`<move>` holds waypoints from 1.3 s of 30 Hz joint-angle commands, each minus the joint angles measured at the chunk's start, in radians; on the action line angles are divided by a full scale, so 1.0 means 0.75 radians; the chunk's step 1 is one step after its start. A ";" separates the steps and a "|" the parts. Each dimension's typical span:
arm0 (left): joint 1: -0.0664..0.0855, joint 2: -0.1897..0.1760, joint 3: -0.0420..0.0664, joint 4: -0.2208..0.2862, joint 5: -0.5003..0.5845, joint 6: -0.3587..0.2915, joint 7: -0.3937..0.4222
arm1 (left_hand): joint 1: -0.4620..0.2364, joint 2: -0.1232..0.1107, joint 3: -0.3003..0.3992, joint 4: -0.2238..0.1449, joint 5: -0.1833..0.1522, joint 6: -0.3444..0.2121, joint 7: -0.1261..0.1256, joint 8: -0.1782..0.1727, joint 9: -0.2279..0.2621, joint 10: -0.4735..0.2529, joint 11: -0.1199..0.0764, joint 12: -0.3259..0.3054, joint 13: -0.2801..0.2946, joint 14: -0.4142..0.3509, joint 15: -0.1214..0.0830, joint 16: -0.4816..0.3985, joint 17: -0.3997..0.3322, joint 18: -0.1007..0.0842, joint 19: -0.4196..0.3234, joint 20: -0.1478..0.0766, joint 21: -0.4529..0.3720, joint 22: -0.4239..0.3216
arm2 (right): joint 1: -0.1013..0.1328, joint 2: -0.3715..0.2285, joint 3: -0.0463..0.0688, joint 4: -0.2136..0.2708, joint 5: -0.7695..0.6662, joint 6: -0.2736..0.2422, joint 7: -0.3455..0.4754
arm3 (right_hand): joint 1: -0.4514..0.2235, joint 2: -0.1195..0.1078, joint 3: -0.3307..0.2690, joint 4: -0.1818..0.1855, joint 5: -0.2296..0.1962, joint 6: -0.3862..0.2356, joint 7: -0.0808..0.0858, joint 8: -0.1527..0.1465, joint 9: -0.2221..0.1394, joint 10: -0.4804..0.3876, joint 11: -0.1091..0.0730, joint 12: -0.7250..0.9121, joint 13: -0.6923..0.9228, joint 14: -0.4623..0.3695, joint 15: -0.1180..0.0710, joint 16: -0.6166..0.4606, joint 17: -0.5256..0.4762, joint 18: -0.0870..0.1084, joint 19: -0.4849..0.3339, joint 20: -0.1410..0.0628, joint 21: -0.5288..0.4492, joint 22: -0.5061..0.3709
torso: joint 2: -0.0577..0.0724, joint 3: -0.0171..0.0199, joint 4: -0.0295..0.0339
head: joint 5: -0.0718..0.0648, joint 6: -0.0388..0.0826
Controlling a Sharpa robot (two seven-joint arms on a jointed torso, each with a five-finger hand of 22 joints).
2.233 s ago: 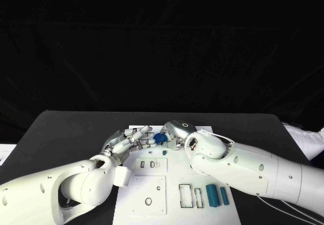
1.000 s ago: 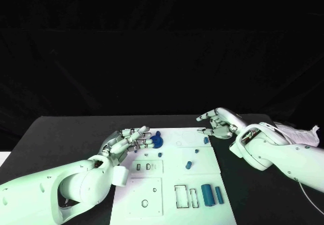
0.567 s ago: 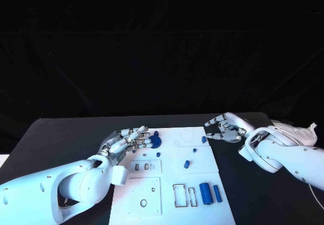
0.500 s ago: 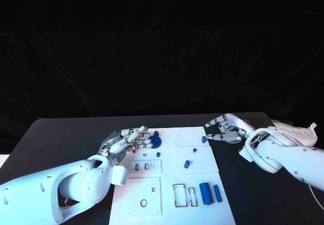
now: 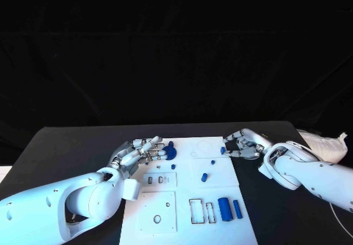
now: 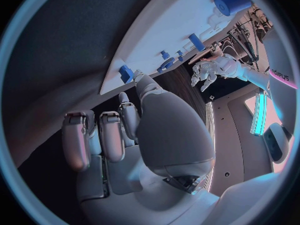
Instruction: Assemble the parts on the task board
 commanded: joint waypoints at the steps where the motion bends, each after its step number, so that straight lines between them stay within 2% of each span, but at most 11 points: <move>1: 0.000 0.003 0.000 0.001 0.003 0.028 0.012 | 0.007 0.004 -0.001 -0.009 0.005 0.005 -0.001 -0.006 -0.001 -0.001 0.008 -0.005 -0.001 0.009 0.003 -0.005 0.002 0.015 0.011 0.002 0.004 -0.002 | -0.007 0.015 0.000 -0.020 -0.043 0.027 0.013 | 0.004 0.004 0.001 -0.007 -0.006 -0.009 0.001 -0.001 0.000 -0.003 0.004 -0.003 0.023 0.104 -0.001 0.005 0.177 -0.017 0.007 -0.001 0.001 0.170 | -0.001 -0.0009 -0.0022 | 0.004 -0.003; 15: -0.001 0.004 0.000 0.002 0.003 0.029 0.011 | 0.007 0.004 -0.001 -0.009 0.005 0.005 -0.001 -0.006 -0.001 -0.001 0.008 -0.005 -0.001 0.009 0.003 -0.005 0.002 0.015 0.011 0.002 0.004 -0.002 | -0.021 0.062 0.000 -0.081 -0.055 0.041 0.002 | 0.004 0.040 0.015 -0.012 -0.009 0.048 -0.006 0.017 0.010 0.011 -0.002 0.020 0.041 0.106 -0.004 0.009 0.185 -0.019 0.014 -0.002 0.004 0.180 | -0.002 -0.0028 0.0003 | 0.004 -0.009; 18: -0.001 0.004 0.000 0.002 0.003 0.029 0.010 | 0.007 0.004 -0.001 -0.009 0.005 0.005 -0.001 -0.006 -0.001 -0.001 0.008 -0.005 -0.001 0.009 0.003 -0.005 0.002 0.015 0.011 0.002 0.004 -0.002 | -0.022 0.068 0.000 -0.084 -0.055 0.049 0.003 | 0.003 0.047 0.020 -0.013 -0.012 0.070 -0.011 0.023 0.013 0.014 -0.006 0.025 0.044 0.107 -0.007 0.010 0.189 -0.020 0.018 -0.004 0.006 0.184 | -0.002 -0.0012 -0.0016 | 0.006 -0.011; 24: -0.001 0.003 0.000 0.003 0.003 0.030 0.009 | 0.007 0.004 -0.001 -0.009 0.005 0.005 -0.001 -0.006 -0.001 -0.001 0.008 -0.005 -0.001 0.009 0.003 -0.005 0.002 0.015 0.011 0.002 0.004 -0.002 | -0.022 0.076 0.000 -0.088 -0.056 0.063 0.001 | 0.002 0.062 0.031 -0.017 -0.020 0.114 -0.024 0.033 0.018 0.021 -0.016 0.037 0.054 0.109 -0.015 0.014 0.197 -0.022 0.025 -0.010 0.011 0.195 | -0.002 -0.0011 -0.0015 | 0.005 -0.012; 34: -0.001 0.001 0.000 0.003 0.003 0.029 0.007 | 0.009 0.006 0.000 -0.012 0.005 0.006 -0.002 -0.008 -0.001 0.000 0.008 -0.006 -0.001 0.010 0.003 -0.007 0.003 0.015 0.012 0.002 0.003 -0.003 | -0.022 0.079 0.000 -0.092 -0.056 0.073 -0.005 | 0.000 0.066 0.035 -0.019 -0.027 0.128 -0.029 0.034 0.019 0.024 -0.020 0.042 0.058 0.109 -0.019 0.016 0.201 -0.023 0.028 -0.013 0.013 0.199 | -0.001 -0.0002 -0.0012 | 0.006 -0.014; 39: -0.001 0.001 0.000 0.003 0.003 0.029 0.007 | 0.010 0.006 0.000 -0.013 0.006 0.006 -0.002 -0.009 -0.001 0.000 0.008 -0.007 -0.001 0.010 0.003 -0.007 0.003 0.015 0.012 0.002 0.003 -0.003 | -0.022 0.081 0.000 -0.093 -0.057 0.073 -0.005 | 0.007 0.085 0.052 -0.028 -0.054 0.170 -0.043 0.044 0.024 0.028 -0.032 0.047 0.063 0.111 -0.029 0.018 0.205 -0.024 0.032 -0.021 0.015 0.204 | -0.002 0.0001 -0.0012 | 0.005 -0.015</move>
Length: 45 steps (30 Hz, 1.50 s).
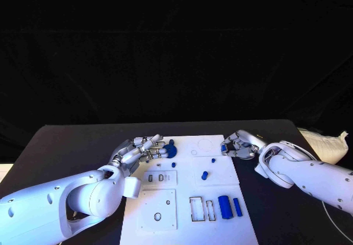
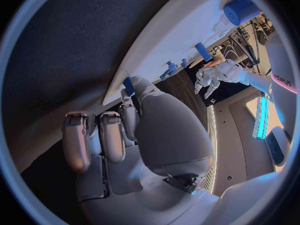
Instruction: Assemble the parts on the task board
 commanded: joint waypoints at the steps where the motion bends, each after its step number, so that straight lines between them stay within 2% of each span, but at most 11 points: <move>1: 0.000 0.001 0.001 0.003 0.002 0.026 0.008 | 0.010 0.006 0.001 -0.006 0.006 0.006 -0.002 -0.009 -0.001 0.000 0.008 -0.007 -0.001 0.010 0.003 -0.007 0.001 0.015 0.007 -0.002 0.003 -0.001 | -0.004 0.002 -0.002 0.000 -0.018 0.034 -0.001 | 0.012 0.033 0.020 -0.009 -0.038 0.035 -0.010 0.013 0.005 0.022 -0.029 0.008 0.029 0.107 -0.016 0.005 0.207 -0.025 0.023 -0.015 0.009 0.206 | 0.000 0.0002 -0.0003 | -0.001 -0.001; 6: 0.000 0.001 0.001 0.003 0.002 0.026 0.009 | 0.012 0.008 0.002 -0.008 0.005 0.007 -0.002 -0.009 -0.001 0.000 0.008 -0.007 -0.001 0.011 0.003 -0.008 0.001 0.015 0.007 -0.003 0.003 -0.001 | -0.004 0.003 -0.002 0.003 -0.013 0.013 -0.001 | 0.029 0.070 0.052 -0.029 -0.091 0.108 -0.040 0.046 0.023 0.030 -0.052 0.017 0.038 0.108 -0.035 0.007 0.212 -0.026 0.027 -0.030 0.011 0.211 | 0.000 0.0005 0.0003 | 0.000 -0.001; 12: 0.000 0.000 0.001 0.005 0.002 0.023 0.010 | 0.013 0.009 0.003 -0.009 0.004 0.007 -0.002 -0.010 -0.001 0.000 0.008 -0.008 -0.001 0.011 0.002 -0.008 0.002 0.015 0.008 -0.003 0.002 -0.002 | 0.005 0.001 -0.001 0.023 0.012 -0.041 -0.054 | -0.010 0.079 0.049 -0.019 -0.087 0.131 -0.057 0.058 0.034 0.039 -0.066 0.026 0.045 0.108 -0.048 0.006 0.211 -0.027 0.030 -0.044 0.012 0.215 | -0.001 0.0015 -0.0001 | 0.007 -0.003; 15: 0.000 -0.002 0.001 0.007 0.002 0.022 0.011 | 0.014 0.010 0.003 -0.010 0.003 0.007 -0.002 -0.010 -0.001 0.000 0.008 -0.008 -0.001 0.011 0.002 -0.008 0.002 0.015 0.008 -0.003 0.002 -0.002 | 0.021 -0.004 -0.001 0.054 0.027 -0.058 -0.088 | -0.015 0.081 0.049 -0.018 -0.090 0.135 -0.061 0.061 0.036 0.041 -0.069 0.027 0.046 0.108 -0.050 0.006 0.212 -0.027 0.030 -0.047 0.012 0.215 | -0.001 0.0000 0.0037 | 0.005 -0.002; 19: 0.000 -0.006 0.001 0.007 0.002 0.020 0.012 | 0.015 0.010 0.004 -0.011 0.003 0.007 -0.002 -0.010 -0.001 0.000 0.008 -0.008 -0.001 0.011 0.002 -0.009 0.002 0.015 0.008 -0.003 0.002 -0.002 | 0.043 -0.013 -0.001 0.120 0.036 -0.072 -0.141 | -0.052 0.089 0.042 0.001 -0.079 0.136 -0.066 0.063 0.041 0.046 -0.074 0.030 0.050 0.109 -0.056 0.007 0.213 -0.027 0.031 -0.053 0.012 0.217 | -0.003 -0.0012 0.0025 | 0.011 -0.002; 25: 0.001 -0.012 0.001 -0.001 0.002 0.018 0.018 | 0.018 0.011 0.005 -0.014 0.003 0.007 -0.002 -0.011 -0.001 0.000 0.007 -0.009 -0.002 0.011 0.002 -0.009 0.002 0.015 0.008 -0.003 0.002 -0.002 | 0.062 0.005 -0.001 0.256 0.021 -0.092 -0.254 | -0.071 0.090 0.037 0.011 -0.070 0.136 -0.067 0.063 0.044 0.047 -0.076 0.030 0.051 0.109 -0.058 0.006 0.212 -0.027 0.031 -0.056 0.012 0.217 | -0.012 -0.0093 0.0064 | 0.013 -0.009; 32: 0.001 -0.025 0.001 -0.016 0.002 0.015 0.026 | 0.019 0.012 0.006 -0.016 0.002 0.007 -0.002 -0.012 -0.001 0.000 0.007 -0.010 -0.002 0.012 0.002 -0.010 0.002 0.015 0.008 -0.003 0.002 -0.003 | 0.057 0.082 -0.007 0.374 -0.087 -0.091 -0.369 | -0.067 0.094 0.042 0.005 -0.054 0.131 -0.069 0.061 0.045 0.046 -0.078 0.026 0.049 0.108 -0.060 0.003 0.207 -0.027 0.031 -0.058 0.012 0.216 | -0.023 -0.0191 0.0218 | 0.033 -0.032; 35: 0.002 -0.032 0.002 -0.023 0.002 0.014 0.029 | 0.021 0.012 0.006 -0.017 0.002 0.007 -0.002 -0.012 -0.001 -0.001 0.008 -0.010 -0.002 0.012 0.002 -0.010 0.002 0.015 0.008 -0.003 0.002 -0.003 | 0.055 0.110 -0.014 0.396 -0.125 -0.080 -0.397 | -0.066 0.094 0.044 0.004 -0.051 0.130 -0.068 0.061 0.045 0.046 -0.078 0.026 0.049 0.107 -0.060 0.002 0.205 -0.027 0.031 -0.059 0.012 0.216 | -0.027 -0.0219 0.0259 | 0.040 -0.038; 37: 0.003 -0.039 0.002 -0.031 0.002 0.014 0.032 | 0.021 0.012 0.006 -0.017 0.002 0.007 -0.002 -0.012 -0.001 -0.001 0.008 -0.010 -0.002 0.012 0.002 -0.010 0.002 0.015 0.008 -0.003 0.002 -0.003 | 0.050 0.141 -0.021 0.412 -0.162 -0.063 -0.424 | -0.065 0.095 0.045 0.003 -0.049 0.128 -0.068 0.060 0.045 0.046 -0.077 0.025 0.049 0.107 -0.060 0.001 0.204 -0.027 0.030 -0.059 0.012 0.215 | -0.030 -0.0247 0.0305 | 0.056 -0.046; 40: 0.004 -0.046 0.002 -0.045 0.004 0.013 0.036 | 0.022 0.012 0.007 -0.019 0.002 0.007 -0.002 -0.013 -0.001 -0.001 0.008 -0.010 -0.002 0.012 0.002 -0.011 0.003 0.015 0.009 -0.003 0.001 -0.003 | 0.042 0.189 -0.032 0.418 -0.212 -0.040 -0.460 | -0.066 0.095 0.045 0.002 -0.046 0.125 -0.066 0.058 0.045 0.046 -0.076 0.025 0.049 0.106 -0.060 0.000 0.201 -0.026 0.029 -0.059 0.011 0.214 | -0.033 -0.0289 0.0316 | 0.075 -0.057; 45: 0.005 -0.054 0.002 -0.061 0.012 0.014 0.038 | 0.022 0.012 0.007 -0.019 0.002 0.007 -0.002 -0.013 -0.001 -0.001 0.008 -0.010 -0.002 0.012 0.002 -0.011 0.003 0.015 0.009 -0.003 0.001 -0.003 | 0.017 0.244 -0.046 0.413 -0.284 -0.014 -0.500 | -0.068 0.094 0.047 0.001 -0.038 0.120 -0.064 0.055 0.045 0.044 -0.075 0.021 0.047 0.106 -0.059 -0.003 0.196 -0.026 0.028 -0.059 0.010 0.213 | -0.036 -0.0363 0.0377 | 0.077 -0.070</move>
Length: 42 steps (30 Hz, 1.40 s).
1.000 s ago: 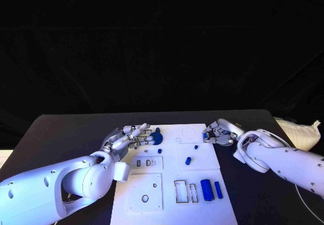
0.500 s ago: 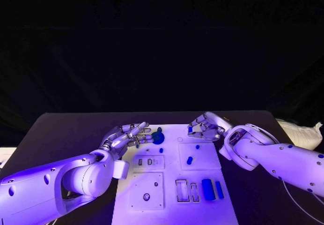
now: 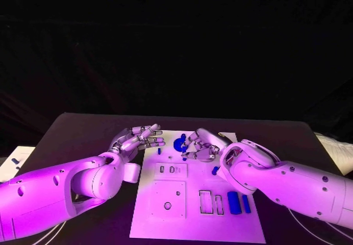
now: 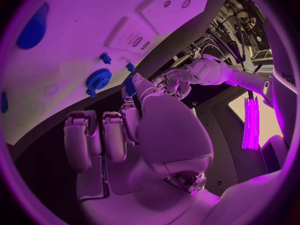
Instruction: Assemble the parts on the task board
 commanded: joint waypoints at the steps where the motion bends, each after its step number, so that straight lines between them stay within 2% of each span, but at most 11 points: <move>1: 0.002 -0.003 0.001 -0.005 0.011 0.015 0.027 | 0.011 0.002 0.003 -0.007 0.002 0.007 -0.002 -0.007 -0.001 -0.001 0.008 -0.005 -0.002 0.007 -0.002 -0.006 0.002 0.015 0.009 -0.003 0.001 -0.002 | -0.017 0.022 -0.004 -0.005 -0.135 0.053 -0.090 | -0.013 0.008 0.008 0.002 0.009 0.041 -0.044 0.017 0.036 0.042 -0.049 -0.005 0.046 0.109 -0.009 -0.003 0.196 -0.026 0.036 -0.009 0.004 0.212 | -0.003 -0.0078 0.0058 | 0.004 -0.011; 2: 0.002 -0.005 0.001 -0.007 0.011 0.015 0.027 | 0.011 0.002 0.003 -0.007 0.002 0.007 -0.002 -0.007 -0.001 -0.001 0.008 -0.005 -0.002 0.007 -0.002 -0.006 0.002 0.015 0.009 -0.003 0.001 -0.002 | -0.024 0.032 -0.005 -0.007 -0.148 0.057 -0.095 | -0.013 0.008 0.008 0.001 0.010 0.040 -0.043 0.017 0.036 0.041 -0.049 -0.006 0.045 0.108 -0.008 -0.003 0.195 -0.026 0.035 -0.009 0.004 0.211 | -0.003 -0.0079 0.0050 | 0.004 -0.013; 4: 0.002 -0.009 0.001 -0.011 0.012 0.015 0.028 | 0.011 0.002 0.003 -0.007 0.002 0.007 -0.002 -0.007 -0.001 -0.001 0.008 -0.005 -0.002 0.007 -0.002 -0.006 0.002 0.015 0.009 -0.003 0.001 -0.002 | -0.038 0.050 -0.008 -0.012 -0.174 0.063 -0.103 | -0.013 0.007 0.009 0.001 0.012 0.039 -0.043 0.016 0.036 0.041 -0.048 -0.007 0.045 0.108 -0.008 -0.004 0.194 -0.026 0.034 -0.009 0.003 0.210 | -0.002 -0.0051 0.0018 | 0.007 -0.016; 8: 0.003 -0.013 0.001 -0.019 0.013 0.014 0.029 | 0.011 0.002 0.003 -0.007 0.002 0.007 -0.002 -0.007 -0.001 -0.001 0.008 -0.005 -0.002 0.007 -0.002 -0.006 0.002 0.015 0.009 -0.003 0.001 -0.002 | -0.065 0.081 -0.013 -0.023 -0.222 0.077 -0.120 | -0.014 0.005 0.009 -0.001 0.015 0.038 -0.042 0.015 0.036 0.040 -0.048 -0.008 0.044 0.108 -0.008 -0.005 0.192 -0.026 0.034 -0.009 0.003 0.210 | -0.001 -0.0048 0.0030 | 0.009 -0.024; 14: 0.003 -0.012 0.001 -0.023 0.014 0.016 0.029 | 0.011 0.002 0.003 -0.007 0.002 0.007 -0.002 -0.007 -0.001 -0.001 0.008 -0.005 -0.002 0.007 -0.002 -0.006 0.002 0.015 0.009 -0.003 0.001 -0.002 | -0.082 0.100 -0.018 -0.029 -0.254 0.099 -0.135 | -0.015 0.003 0.008 -0.001 0.018 0.037 -0.042 0.015 0.037 0.040 -0.047 -0.009 0.043 0.107 -0.008 -0.006 0.190 -0.025 0.034 -0.009 0.003 0.209 | -0.001 -0.0029 0.0046 | 0.006 -0.031; 21: 0.003 -0.014 0.001 -0.020 0.014 0.016 0.028 | 0.011 0.002 0.003 -0.007 0.002 0.007 -0.002 -0.007 -0.001 -0.001 0.008 -0.005 -0.002 0.007 -0.002 -0.006 0.002 0.015 0.009 -0.003 0.001 -0.002 | -0.089 0.099 -0.019 -0.016 -0.285 0.125 -0.149 | -0.018 0.001 0.007 -0.001 0.020 0.036 -0.040 0.014 0.037 0.041 -0.046 -0.008 0.045 0.107 -0.007 -0.006 0.189 -0.026 0.034 -0.009 0.003 0.210 | 0.000 -0.0012 0.0028 | 0.007 -0.039; 31: 0.003 -0.013 0.001 -0.011 0.014 0.020 0.025 | 0.014 0.001 0.003 -0.011 0.001 0.008 -0.001 -0.008 -0.001 0.000 0.008 -0.006 -0.002 0.007 -0.002 -0.007 0.002 0.015 0.009 -0.003 0.001 -0.002 | -0.092 0.097 -0.020 -0.026 -0.315 0.148 -0.179 | -0.022 -0.002 0.006 0.000 0.021 0.035 -0.039 0.013 0.037 0.039 -0.045 -0.011 0.043 0.107 -0.006 -0.007 0.188 -0.026 0.035 -0.009 0.003 0.210 | -0.001 -0.0014 0.0031 | 0.003 -0.044; 42: 0.003 -0.013 0.001 -0.013 0.014 0.021 0.024 | 0.014 0.001 0.003 -0.011 0.001 0.008 -0.001 -0.008 -0.001 0.000 0.008 -0.006 -0.002 0.007 -0.002 -0.007 0.002 0.015 0.009 -0.003 0.001 -0.002 | -0.095 0.088 -0.020 -0.022 -0.347 0.186 -0.210 | -0.035 -0.025 -0.005 -0.004 0.015 0.027 -0.035 0.007 0.037 0.036 -0.042 -0.017 0.040 0.106 -0.004 -0.010 0.183 -0.025 0.034 -0.007 0.002 0.209 | -0.001 -0.0023 0.0047 | 0.006 -0.052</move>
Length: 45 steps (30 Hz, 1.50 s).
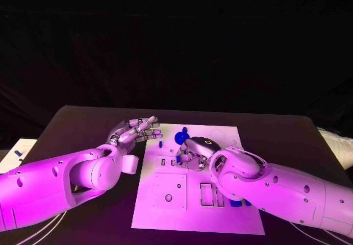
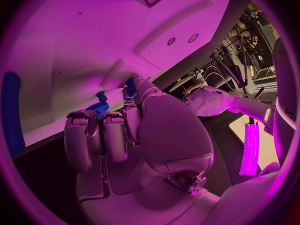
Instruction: Assemble the parts on the task board
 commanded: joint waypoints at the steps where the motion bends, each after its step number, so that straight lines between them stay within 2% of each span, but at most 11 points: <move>1: 0.002 0.001 0.001 0.002 0.003 0.020 0.015 | 0.014 0.001 -0.002 -0.006 0.001 0.008 -0.001 -0.008 -0.001 0.000 0.008 -0.006 -0.002 0.007 -0.002 -0.007 0.001 0.015 0.009 -0.003 0.001 -0.001 | -0.007 -0.009 -0.006 -0.002 -0.050 0.068 -0.052 | -0.011 -0.013 -0.009 -0.004 0.002 0.035 -0.026 0.005 0.036 0.023 -0.028 -0.009 0.001 0.106 -0.003 -0.005 0.184 -0.025 0.034 -0.006 0.002 0.210 | 0.001 -0.0007 0.0005 | 0.000 -0.002; 17: 0.002 0.001 0.001 -0.004 0.003 0.021 0.015 | 0.014 0.001 -0.002 -0.006 0.001 0.008 -0.001 -0.008 -0.001 0.000 0.008 -0.006 -0.002 0.007 -0.002 -0.007 0.001 0.015 0.009 -0.003 0.001 -0.001 | -0.009 -0.012 -0.012 0.012 -0.060 0.117 -0.078 | -0.074 -0.072 -0.047 0.017 0.004 -0.001 -0.005 -0.025 0.029 -0.003 -0.010 -0.061 -0.032 0.101 0.011 -0.019 0.161 -0.021 0.020 0.005 -0.007 0.192 | 0.000 -0.0008 -0.0001 | 0.000 -0.008; 27: 0.002 0.002 0.001 -0.006 0.003 0.022 0.014 | 0.014 0.001 -0.002 -0.006 0.001 0.008 -0.001 -0.008 -0.001 0.000 0.008 -0.006 -0.002 0.007 -0.002 -0.007 0.001 0.015 0.009 -0.003 0.001 -0.001 | -0.009 -0.010 -0.015 0.013 -0.059 0.115 -0.083 | -0.081 -0.075 -0.050 0.020 0.004 -0.004 -0.003 -0.028 0.029 -0.004 -0.009 -0.063 -0.033 0.101 0.012 -0.020 0.159 -0.021 0.019 0.007 -0.008 0.191 | 0.001 -0.0011 0.0002 | 0.000 -0.008; 32: 0.002 0.002 0.001 -0.006 0.003 0.022 0.013 | 0.014 0.001 -0.002 -0.006 0.001 0.008 -0.001 -0.008 -0.001 0.000 0.008 -0.006 -0.002 0.007 -0.002 -0.007 0.001 0.015 0.009 -0.003 0.001 -0.001 | -0.010 -0.010 -0.015 0.013 -0.060 0.111 -0.088 | -0.092 -0.085 -0.057 0.026 0.003 -0.020 0.003 -0.040 0.025 -0.021 -0.003 -0.101 -0.058 0.100 0.017 -0.024 0.154 -0.019 0.013 0.011 -0.012 0.183 | 0.001 -0.0011 0.0003 | -0.001 -0.009; 38: 0.002 0.003 0.001 -0.007 0.003 0.024 0.012 | 0.014 0.001 -0.002 -0.006 0.001 0.008 -0.001 -0.008 -0.001 0.000 0.008 -0.006 -0.002 0.007 -0.002 -0.007 0.001 0.015 0.009 -0.003 0.001 -0.001 | -0.010 -0.010 -0.016 0.013 -0.061 0.089 -0.095 | -0.110 -0.112 -0.073 0.037 -0.001 -0.094 0.027 -0.075 0.005 -0.072 0.016 -0.198 -0.125 0.096 0.032 -0.035 0.137 -0.013 -0.006 0.023 -0.025 0.159 | 0.001 -0.0007 0.0001 | -0.001 -0.009; 45: 0.002 0.004 0.001 -0.008 0.003 0.025 0.011 | 0.014 0.001 -0.002 -0.006 0.001 0.008 -0.001 -0.008 -0.001 0.000 0.008 -0.006 -0.002 0.007 -0.002 -0.007 0.001 0.015 0.009 -0.003 0.001 -0.001 | -0.010 -0.011 -0.016 0.017 -0.060 0.017 -0.092 | -0.139 -0.144 -0.117 0.069 0.012 -0.167 0.044 -0.075 -0.013 -0.093 0.034 -0.235 -0.153 0.093 0.048 -0.045 0.123 -0.009 -0.020 0.040 -0.037 0.140 | 0.001 -0.0006 -0.0001 | -0.001 -0.009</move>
